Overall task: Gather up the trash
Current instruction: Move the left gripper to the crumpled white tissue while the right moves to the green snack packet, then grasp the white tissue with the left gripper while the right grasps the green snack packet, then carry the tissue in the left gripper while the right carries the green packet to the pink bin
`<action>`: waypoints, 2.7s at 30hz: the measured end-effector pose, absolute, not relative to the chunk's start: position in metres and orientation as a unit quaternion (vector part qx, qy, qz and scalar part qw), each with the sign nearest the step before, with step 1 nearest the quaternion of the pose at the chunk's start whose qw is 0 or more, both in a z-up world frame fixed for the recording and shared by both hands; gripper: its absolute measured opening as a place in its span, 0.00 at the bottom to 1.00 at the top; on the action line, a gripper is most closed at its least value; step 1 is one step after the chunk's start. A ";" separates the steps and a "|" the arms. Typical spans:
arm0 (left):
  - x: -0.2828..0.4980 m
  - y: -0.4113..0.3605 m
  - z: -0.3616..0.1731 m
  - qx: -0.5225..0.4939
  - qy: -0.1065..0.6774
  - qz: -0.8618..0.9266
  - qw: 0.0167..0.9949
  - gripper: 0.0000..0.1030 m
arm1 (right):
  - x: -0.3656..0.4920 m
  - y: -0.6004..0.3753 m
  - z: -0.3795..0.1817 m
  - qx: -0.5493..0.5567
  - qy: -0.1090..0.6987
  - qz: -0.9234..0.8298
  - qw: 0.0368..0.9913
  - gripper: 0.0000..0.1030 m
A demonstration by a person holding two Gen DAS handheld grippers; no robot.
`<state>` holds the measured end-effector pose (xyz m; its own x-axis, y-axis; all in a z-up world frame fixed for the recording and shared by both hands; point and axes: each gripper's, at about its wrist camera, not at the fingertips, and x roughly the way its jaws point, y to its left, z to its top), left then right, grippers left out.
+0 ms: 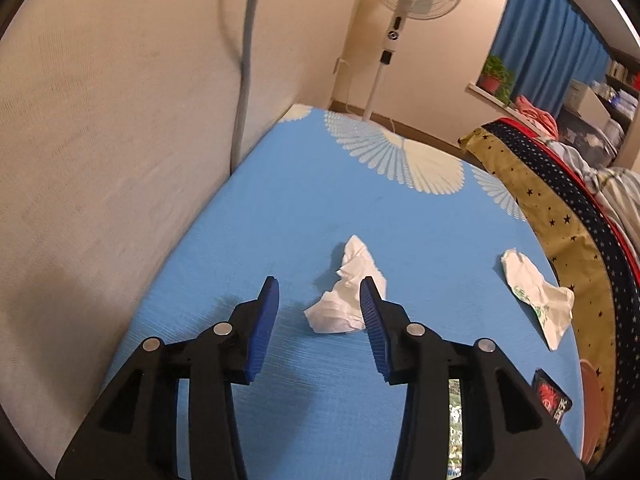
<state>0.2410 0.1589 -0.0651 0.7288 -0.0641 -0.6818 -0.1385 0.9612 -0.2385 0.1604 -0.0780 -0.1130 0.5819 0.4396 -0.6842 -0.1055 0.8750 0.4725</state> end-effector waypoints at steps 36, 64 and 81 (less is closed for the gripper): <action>0.197 0.124 -0.019 -0.116 0.337 0.007 0.934 0.02 | 0.113 -0.096 -0.021 0.150 0.317 0.167 0.922 0.00; 0.101 0.045 -0.017 -0.089 0.313 -0.038 0.945 0.02 | 0.048 -0.188 0.039 0.091 0.248 0.048 0.963 0.00; 0.093 -0.025 -0.016 -0.064 0.305 -0.112 0.944 0.02 | 0.031 -0.275 0.040 0.111 0.248 -0.073 0.960 0.00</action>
